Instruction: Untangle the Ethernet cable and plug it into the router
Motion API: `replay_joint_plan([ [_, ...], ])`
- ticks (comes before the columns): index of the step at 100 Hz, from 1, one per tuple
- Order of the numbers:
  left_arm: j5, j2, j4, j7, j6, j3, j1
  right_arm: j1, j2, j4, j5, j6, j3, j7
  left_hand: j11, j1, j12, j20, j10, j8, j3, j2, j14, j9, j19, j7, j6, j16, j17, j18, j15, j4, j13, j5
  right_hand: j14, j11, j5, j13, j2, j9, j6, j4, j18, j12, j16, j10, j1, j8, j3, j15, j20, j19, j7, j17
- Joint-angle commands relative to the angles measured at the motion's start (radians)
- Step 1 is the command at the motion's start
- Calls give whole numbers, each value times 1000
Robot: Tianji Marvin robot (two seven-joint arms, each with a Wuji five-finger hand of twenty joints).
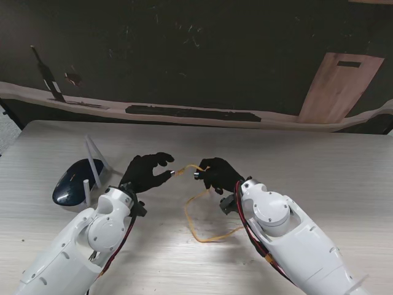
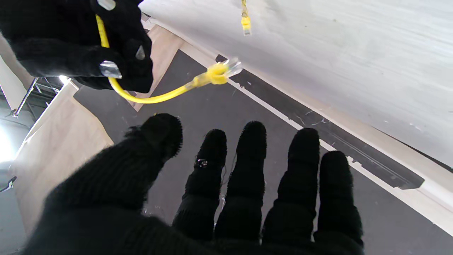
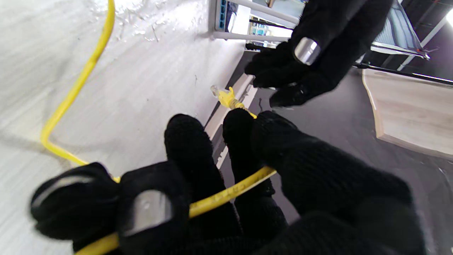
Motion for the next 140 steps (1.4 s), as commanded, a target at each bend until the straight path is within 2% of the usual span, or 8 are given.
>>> replay_joint_plan([
  [1,-5,2,-3,-23,-4,2,10,-21,7,-22,9,-18,10,7,-29,6,-21,-14,-3,-15,-7,12,-52,-45,-22,-22,-12,-13,-27,16,-17,6,-38,-3,-184,92,4,1,-9,94,-17,-19,-28,15,24,101,25,13,11,62,8,97,29,35],
  [19,-9,-2,41,-9,-5,29,-12,-55,14,-60,38,-46,49,18,-98,-41,-53,-34,-12,-43,39,-26,-78,-205,-60,-88,-10,-21,-59,10,-59,4,-109,-100,-189,97,-1,1,0,98,-12,-19,-32,18,29,101,25,18,5,68,11,104,32,37],
  [34,-18,-12,95,22,-3,73,-50,-67,21,-80,53,-52,63,40,-112,-55,-61,-36,-18,-55,59,-38,-84,-267,-61,-113,-17,-19,-63,9,-61,-2,-122,-148,-193,99,-2,1,2,100,-8,-18,-36,19,32,102,26,21,3,71,12,108,34,38],
  [51,50,-32,178,161,-2,135,-97,-72,25,-93,75,-52,64,64,-68,-71,-45,-13,-14,-33,108,-47,-88,-208,-9,-61,-49,-3,-33,20,-16,-12,-61,-136,-195,101,0,1,1,102,-10,-18,-39,20,34,101,25,23,1,74,14,111,36,38],
  [61,66,-37,197,198,-33,145,-107,-72,27,-96,81,-49,62,76,-54,-65,-39,-7,-24,-23,128,-68,-98,-166,4,-40,-86,-4,-18,22,-2,-15,-28,-121,-195,100,1,1,1,103,-10,-17,-40,20,35,103,26,23,2,74,14,111,35,38],
  [85,79,-22,174,155,-102,133,-97,-69,30,-96,84,-51,57,91,-35,-56,-31,-4,-48,-10,170,-120,-116,-59,9,-9,-130,-17,11,23,6,-27,54,-62,-199,101,1,1,1,105,-8,-17,-43,21,37,102,26,24,2,75,16,113,35,39],
  [119,108,-2,133,100,-139,109,-72,-53,23,-77,87,-46,46,77,24,-31,-6,20,-58,38,205,-107,-114,90,60,90,-89,1,76,23,76,-20,179,52,-200,102,0,1,3,105,-10,-18,-44,22,39,102,25,26,1,74,17,114,34,39],
  [140,108,8,104,60,-175,87,-47,-43,22,-71,95,-36,35,83,40,-35,2,30,-58,47,201,-103,-113,114,78,109,-69,8,89,22,99,-25,201,70,-199,102,-1,1,4,105,-8,-17,-45,23,40,102,25,26,0,75,18,114,34,39],
])
